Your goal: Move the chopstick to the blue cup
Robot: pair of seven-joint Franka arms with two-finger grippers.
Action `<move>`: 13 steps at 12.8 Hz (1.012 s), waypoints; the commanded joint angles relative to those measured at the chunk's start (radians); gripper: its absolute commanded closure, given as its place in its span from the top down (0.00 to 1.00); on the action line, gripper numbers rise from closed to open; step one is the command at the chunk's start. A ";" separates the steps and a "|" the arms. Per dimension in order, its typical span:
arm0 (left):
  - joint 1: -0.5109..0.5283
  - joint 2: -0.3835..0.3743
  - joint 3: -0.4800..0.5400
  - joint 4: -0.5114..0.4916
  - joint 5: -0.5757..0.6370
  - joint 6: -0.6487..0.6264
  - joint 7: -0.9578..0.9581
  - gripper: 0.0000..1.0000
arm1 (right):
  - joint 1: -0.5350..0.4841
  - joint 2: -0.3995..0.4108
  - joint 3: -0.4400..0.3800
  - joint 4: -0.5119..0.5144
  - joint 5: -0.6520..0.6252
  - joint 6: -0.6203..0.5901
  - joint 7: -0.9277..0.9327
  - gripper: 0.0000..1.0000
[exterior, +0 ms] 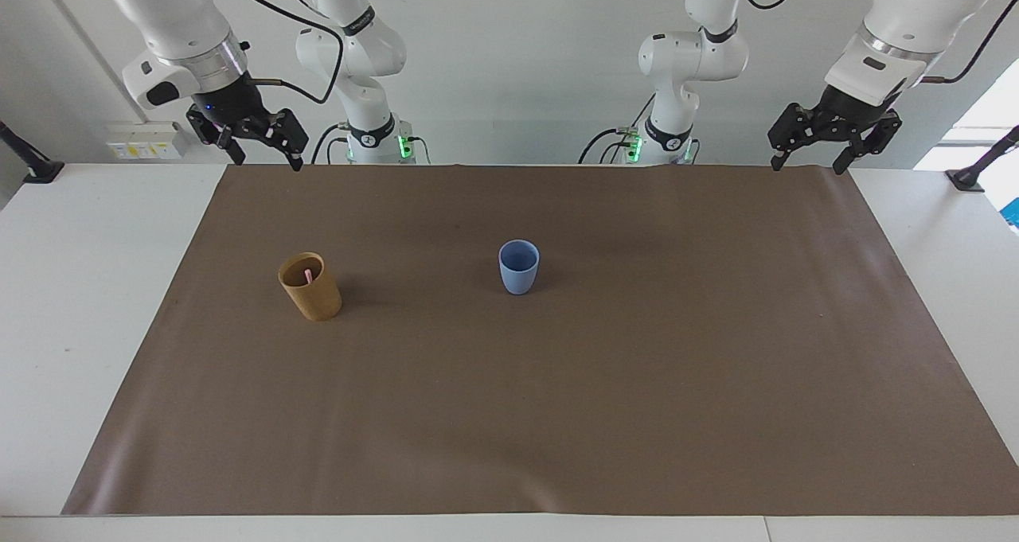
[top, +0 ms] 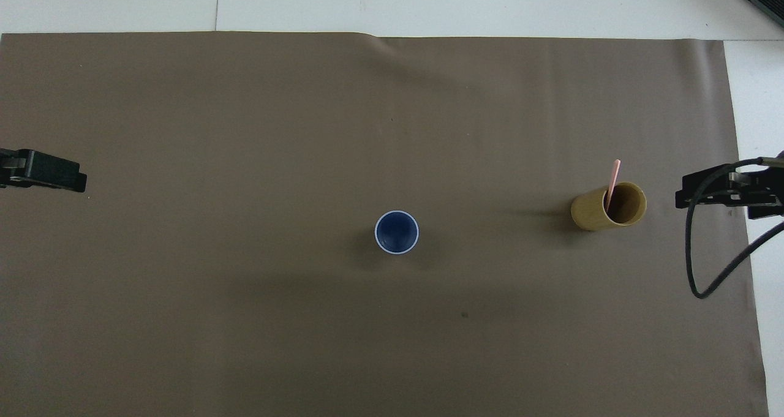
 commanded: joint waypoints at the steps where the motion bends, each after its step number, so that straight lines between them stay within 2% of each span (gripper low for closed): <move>1: 0.015 -0.003 -0.010 0.010 0.007 -0.019 0.003 1.00 | -0.012 -0.023 0.001 -0.031 0.019 0.029 0.007 1.00; 3: 0.017 -0.003 -0.010 0.010 0.007 -0.019 0.003 1.00 | -0.015 -0.023 0.001 -0.052 0.021 0.095 -0.033 1.00; 5: 0.017 -0.003 -0.010 0.010 0.007 -0.021 0.003 1.00 | -0.024 0.003 0.001 -0.084 0.032 0.211 -0.235 1.00; 10: 0.017 -0.003 -0.010 0.010 0.007 -0.021 0.003 1.00 | -0.016 0.008 0.001 -0.302 0.186 0.570 -0.618 1.00; 13: 0.015 -0.003 -0.011 0.010 0.007 -0.021 0.003 1.00 | -0.026 0.008 0.001 -0.422 0.254 0.694 -0.910 1.00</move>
